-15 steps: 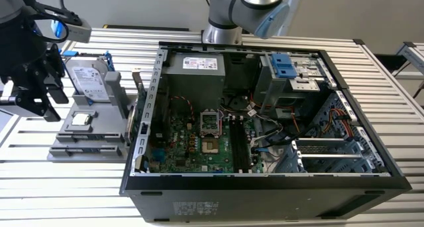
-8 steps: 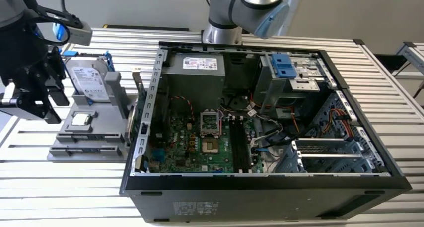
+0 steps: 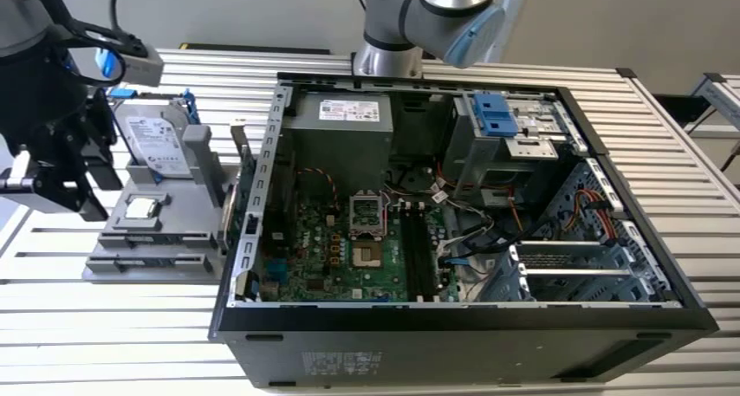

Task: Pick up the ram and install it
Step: 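Pick up the ram and move it above insertion slot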

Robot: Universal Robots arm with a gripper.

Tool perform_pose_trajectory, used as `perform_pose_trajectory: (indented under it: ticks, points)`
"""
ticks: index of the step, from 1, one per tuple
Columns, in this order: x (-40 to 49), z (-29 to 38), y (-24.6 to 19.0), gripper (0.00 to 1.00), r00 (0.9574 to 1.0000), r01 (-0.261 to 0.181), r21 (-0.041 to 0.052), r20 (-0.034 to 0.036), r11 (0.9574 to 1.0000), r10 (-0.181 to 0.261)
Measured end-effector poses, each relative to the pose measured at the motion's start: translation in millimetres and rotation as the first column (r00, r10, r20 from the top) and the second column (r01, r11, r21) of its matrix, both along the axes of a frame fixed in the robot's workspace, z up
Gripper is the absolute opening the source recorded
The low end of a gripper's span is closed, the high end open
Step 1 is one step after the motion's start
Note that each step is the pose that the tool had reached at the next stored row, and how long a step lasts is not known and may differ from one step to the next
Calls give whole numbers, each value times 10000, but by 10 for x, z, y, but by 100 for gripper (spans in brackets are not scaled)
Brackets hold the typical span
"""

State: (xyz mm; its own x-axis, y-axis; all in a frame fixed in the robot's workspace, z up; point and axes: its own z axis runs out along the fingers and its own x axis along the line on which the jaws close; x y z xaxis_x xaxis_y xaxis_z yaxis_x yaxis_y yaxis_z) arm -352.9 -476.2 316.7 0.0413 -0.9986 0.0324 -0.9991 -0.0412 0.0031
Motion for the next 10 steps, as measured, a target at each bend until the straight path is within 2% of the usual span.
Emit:
perform_pose_trajectory:
  ticks: [10]
  points:
    - [0, -71, 1, 100, 10000, 0, -141, 1, 9999, 0]
